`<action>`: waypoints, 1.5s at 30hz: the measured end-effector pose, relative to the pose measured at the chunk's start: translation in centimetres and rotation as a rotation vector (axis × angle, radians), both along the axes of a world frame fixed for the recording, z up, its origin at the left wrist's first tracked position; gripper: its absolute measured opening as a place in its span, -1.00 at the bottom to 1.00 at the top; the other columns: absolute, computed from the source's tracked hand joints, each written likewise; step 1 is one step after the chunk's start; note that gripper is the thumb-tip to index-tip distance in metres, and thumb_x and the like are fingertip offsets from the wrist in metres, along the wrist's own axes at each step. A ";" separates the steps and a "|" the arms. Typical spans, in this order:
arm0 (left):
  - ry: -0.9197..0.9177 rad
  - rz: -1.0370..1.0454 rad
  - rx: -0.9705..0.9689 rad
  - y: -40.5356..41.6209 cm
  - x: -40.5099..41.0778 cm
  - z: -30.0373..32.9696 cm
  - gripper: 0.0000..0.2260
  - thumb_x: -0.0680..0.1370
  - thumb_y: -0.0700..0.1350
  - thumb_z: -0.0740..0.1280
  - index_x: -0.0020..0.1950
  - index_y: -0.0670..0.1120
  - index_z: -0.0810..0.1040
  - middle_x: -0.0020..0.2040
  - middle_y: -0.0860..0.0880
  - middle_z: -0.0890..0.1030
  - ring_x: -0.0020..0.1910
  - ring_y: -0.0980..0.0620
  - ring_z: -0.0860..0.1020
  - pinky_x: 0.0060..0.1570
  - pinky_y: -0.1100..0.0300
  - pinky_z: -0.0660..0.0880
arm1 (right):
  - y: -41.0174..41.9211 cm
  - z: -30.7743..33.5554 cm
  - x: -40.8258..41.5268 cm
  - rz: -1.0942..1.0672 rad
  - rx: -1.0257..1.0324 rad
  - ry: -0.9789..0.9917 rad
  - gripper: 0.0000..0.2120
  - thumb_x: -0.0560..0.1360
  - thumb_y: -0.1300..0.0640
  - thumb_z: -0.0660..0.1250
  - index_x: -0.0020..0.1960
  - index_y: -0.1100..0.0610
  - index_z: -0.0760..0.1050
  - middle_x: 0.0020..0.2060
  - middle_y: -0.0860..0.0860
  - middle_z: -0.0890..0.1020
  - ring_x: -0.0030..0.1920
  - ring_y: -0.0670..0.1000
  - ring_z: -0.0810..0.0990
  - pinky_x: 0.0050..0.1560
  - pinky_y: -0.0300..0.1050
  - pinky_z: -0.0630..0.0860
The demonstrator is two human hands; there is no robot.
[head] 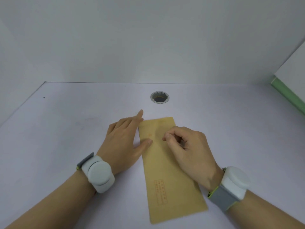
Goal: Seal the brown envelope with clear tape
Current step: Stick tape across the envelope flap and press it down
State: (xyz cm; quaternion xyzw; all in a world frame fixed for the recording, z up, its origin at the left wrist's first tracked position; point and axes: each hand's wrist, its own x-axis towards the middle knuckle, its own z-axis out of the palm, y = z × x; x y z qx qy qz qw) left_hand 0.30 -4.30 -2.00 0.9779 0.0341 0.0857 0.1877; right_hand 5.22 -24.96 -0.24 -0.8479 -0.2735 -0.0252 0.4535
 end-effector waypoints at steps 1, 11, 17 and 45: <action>0.001 -0.002 -0.004 0.0 0.1 0.0 -0.23 0.46 0.36 0.10 0.63 0.08 0.11 0.44 0.20 0.41 0.45 0.13 0.31 0.35 0.30 0.04 | 0.0 0.0 -0.1 0.005 -0.001 -0.011 -0.81 0.54 0.06 0.29 -0.20 -0.01 0.63 -0.39 -0.09 0.57 -0.26 -0.06 0.53 -0.25 -0.32 0.36; -0.050 -0.076 -0.054 0.1 0.0 -0.3 -0.54 0.50 0.26 0.19 0.31 0.12 0.57 0.33 0.23 0.53 0.33 0.15 0.46 0.35 0.15 0.28 | 0.2 -0.2 -0.2 0.092 0.068 -0.100 -0.81 0.55 0.13 0.31 -0.21 0.04 0.63 -0.45 -0.18 0.45 -0.30 -0.05 0.50 -0.01 -0.15 0.51; -0.079 -0.136 -0.034 -0.3 -0.2 -0.1 -0.58 0.52 0.20 0.23 0.28 0.06 0.60 0.36 0.18 0.57 0.38 0.09 0.49 0.35 0.04 0.42 | 0.1 -0.1 0.0 0.138 0.074 -0.081 -0.80 0.56 0.25 0.32 -0.21 0.16 0.63 -0.49 0.09 0.46 -0.43 0.10 0.46 0.40 -0.25 0.37; -0.044 -0.124 -0.211 -1.1 -0.3 1.2 -0.84 0.53 -0.02 0.39 0.05 0.13 0.46 -0.12 0.16 0.52 -0.13 0.15 0.45 -0.08 0.25 0.37 | 0.3 0.1 -0.1 0.178 0.023 -0.056 -0.81 0.54 0.16 0.32 -0.21 0.04 0.63 -0.45 -0.03 0.51 -0.32 -0.03 0.50 -0.10 -0.24 0.45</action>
